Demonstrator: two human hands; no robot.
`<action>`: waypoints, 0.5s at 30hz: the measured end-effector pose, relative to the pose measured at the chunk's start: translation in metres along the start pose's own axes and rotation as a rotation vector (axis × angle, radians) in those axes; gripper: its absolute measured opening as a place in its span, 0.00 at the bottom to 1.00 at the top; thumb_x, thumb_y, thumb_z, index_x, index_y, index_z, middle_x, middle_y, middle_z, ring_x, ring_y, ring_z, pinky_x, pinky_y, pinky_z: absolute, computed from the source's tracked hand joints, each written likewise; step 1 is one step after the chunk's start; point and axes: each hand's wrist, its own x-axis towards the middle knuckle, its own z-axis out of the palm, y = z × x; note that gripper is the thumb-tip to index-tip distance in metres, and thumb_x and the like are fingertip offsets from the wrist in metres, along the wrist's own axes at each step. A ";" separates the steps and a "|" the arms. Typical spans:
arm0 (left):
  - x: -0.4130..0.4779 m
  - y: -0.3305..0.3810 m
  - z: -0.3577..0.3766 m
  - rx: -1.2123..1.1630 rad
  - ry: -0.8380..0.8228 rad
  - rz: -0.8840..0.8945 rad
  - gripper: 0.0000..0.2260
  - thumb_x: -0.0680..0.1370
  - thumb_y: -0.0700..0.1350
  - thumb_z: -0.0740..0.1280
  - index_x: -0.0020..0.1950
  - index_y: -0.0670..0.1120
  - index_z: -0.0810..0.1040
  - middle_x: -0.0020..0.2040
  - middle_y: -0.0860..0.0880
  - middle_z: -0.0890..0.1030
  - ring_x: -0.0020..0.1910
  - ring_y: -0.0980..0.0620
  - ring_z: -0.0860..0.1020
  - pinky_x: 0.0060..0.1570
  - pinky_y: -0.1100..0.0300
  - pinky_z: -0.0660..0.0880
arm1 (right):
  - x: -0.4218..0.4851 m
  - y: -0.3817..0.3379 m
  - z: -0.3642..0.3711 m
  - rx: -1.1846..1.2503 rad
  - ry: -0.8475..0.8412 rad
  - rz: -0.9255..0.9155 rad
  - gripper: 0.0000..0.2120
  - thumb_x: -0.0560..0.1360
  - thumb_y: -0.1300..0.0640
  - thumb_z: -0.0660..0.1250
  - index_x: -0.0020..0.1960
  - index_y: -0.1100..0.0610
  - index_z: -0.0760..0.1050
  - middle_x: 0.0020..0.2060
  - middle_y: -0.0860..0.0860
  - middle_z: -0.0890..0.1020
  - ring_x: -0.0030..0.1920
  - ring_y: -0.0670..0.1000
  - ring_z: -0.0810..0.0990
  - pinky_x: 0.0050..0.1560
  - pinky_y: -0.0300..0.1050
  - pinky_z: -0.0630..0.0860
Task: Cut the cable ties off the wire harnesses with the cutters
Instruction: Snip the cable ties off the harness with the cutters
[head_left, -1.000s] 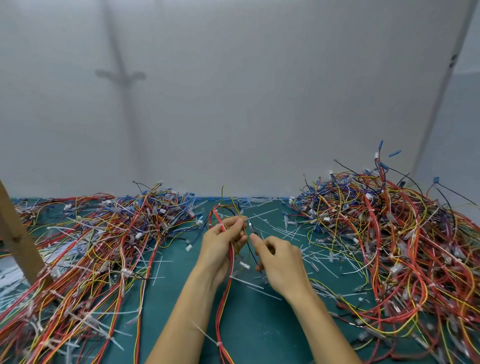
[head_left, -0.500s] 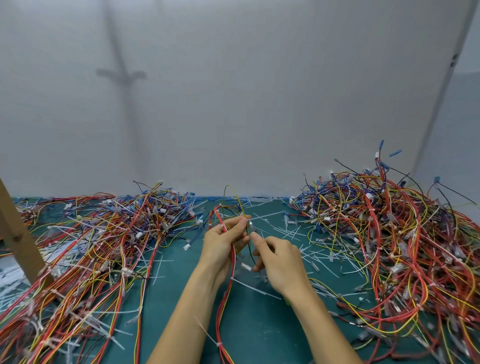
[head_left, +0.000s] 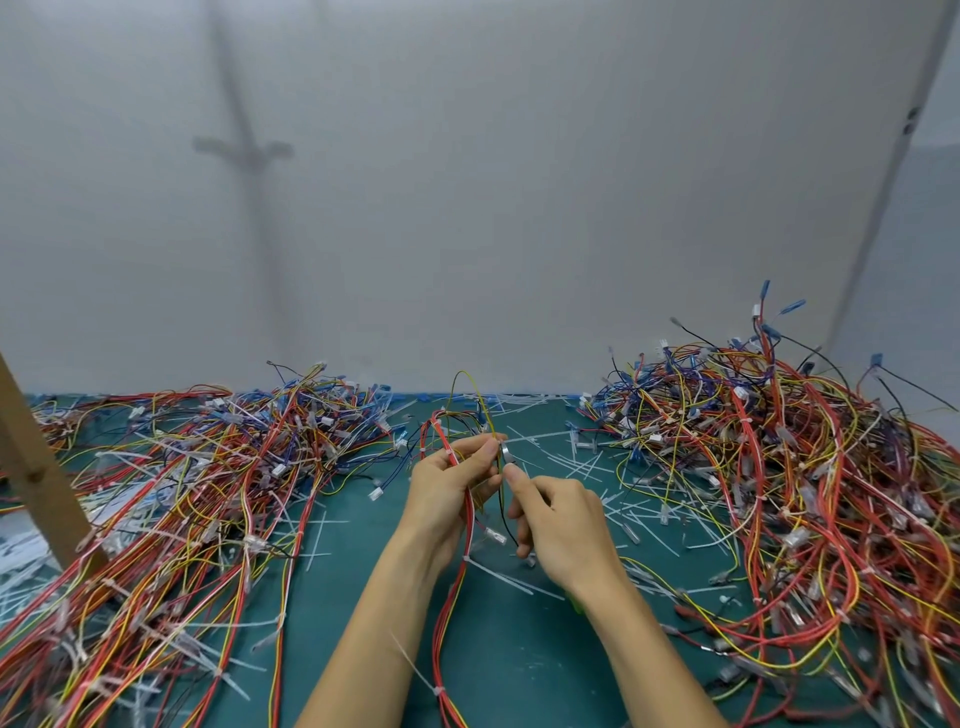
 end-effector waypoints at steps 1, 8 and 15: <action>0.000 0.000 0.000 0.000 0.003 -0.001 0.07 0.68 0.43 0.74 0.44 0.43 0.86 0.38 0.46 0.83 0.34 0.55 0.80 0.36 0.66 0.79 | 0.000 0.000 0.000 0.001 -0.001 0.001 0.26 0.79 0.38 0.59 0.32 0.55 0.75 0.25 0.53 0.79 0.23 0.48 0.78 0.32 0.44 0.76; 0.001 -0.001 -0.001 0.017 -0.003 0.009 0.09 0.69 0.45 0.73 0.46 0.43 0.86 0.36 0.49 0.80 0.32 0.57 0.78 0.36 0.66 0.78 | 0.002 0.002 0.002 0.109 0.037 0.047 0.26 0.79 0.39 0.60 0.33 0.57 0.76 0.22 0.53 0.77 0.22 0.52 0.78 0.29 0.46 0.75; 0.008 0.001 -0.002 -0.060 -0.011 -0.031 0.17 0.82 0.47 0.57 0.62 0.39 0.78 0.43 0.47 0.83 0.38 0.52 0.79 0.46 0.56 0.76 | 0.002 -0.001 -0.006 0.212 0.138 0.057 0.23 0.76 0.39 0.64 0.35 0.58 0.77 0.25 0.53 0.79 0.24 0.51 0.79 0.28 0.45 0.73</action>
